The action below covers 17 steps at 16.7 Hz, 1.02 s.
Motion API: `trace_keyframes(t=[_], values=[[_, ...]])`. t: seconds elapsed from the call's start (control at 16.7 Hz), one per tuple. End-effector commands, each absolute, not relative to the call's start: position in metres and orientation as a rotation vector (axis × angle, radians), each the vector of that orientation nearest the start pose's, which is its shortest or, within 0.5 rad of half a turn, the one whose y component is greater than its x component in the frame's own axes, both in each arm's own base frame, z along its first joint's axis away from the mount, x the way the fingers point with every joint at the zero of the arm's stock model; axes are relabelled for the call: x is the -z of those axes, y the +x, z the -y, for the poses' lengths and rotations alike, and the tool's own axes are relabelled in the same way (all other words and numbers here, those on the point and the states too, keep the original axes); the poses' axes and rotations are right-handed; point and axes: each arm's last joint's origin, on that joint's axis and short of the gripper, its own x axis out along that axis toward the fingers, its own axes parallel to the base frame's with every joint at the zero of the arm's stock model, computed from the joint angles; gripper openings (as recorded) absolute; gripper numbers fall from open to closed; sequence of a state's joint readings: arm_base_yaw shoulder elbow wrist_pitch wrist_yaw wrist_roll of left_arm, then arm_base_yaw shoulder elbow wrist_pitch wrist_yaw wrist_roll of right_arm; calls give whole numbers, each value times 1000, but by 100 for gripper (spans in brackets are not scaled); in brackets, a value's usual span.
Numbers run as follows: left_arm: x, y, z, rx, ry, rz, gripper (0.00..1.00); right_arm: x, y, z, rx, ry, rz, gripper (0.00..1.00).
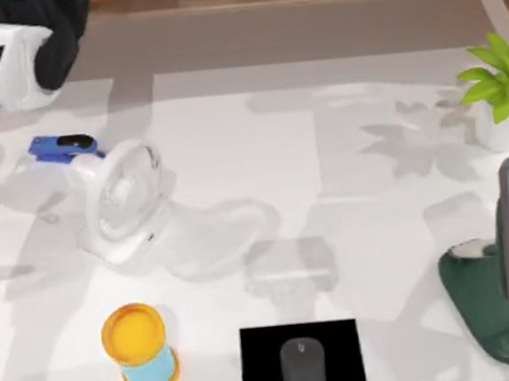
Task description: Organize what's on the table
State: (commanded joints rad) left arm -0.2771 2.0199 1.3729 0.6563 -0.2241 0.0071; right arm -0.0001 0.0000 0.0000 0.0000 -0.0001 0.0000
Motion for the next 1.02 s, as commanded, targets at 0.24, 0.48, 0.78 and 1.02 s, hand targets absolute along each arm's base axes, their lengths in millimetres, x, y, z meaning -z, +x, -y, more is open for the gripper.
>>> trace_keyframes(t=[0.24,0.48,0.78,1.02], values=[[-238,455,117,30,-9,5,45,-160,106,1,0,0,0,100],[-238,455,117,30,-9,5,75,-160,106,1,0,0,0,100],[-238,455,117,30,-9,5,100,-160,106,1,0,0,0,100],[-238,455,117,30,-9,5,100,-160,106,1,0,0,0,100]])
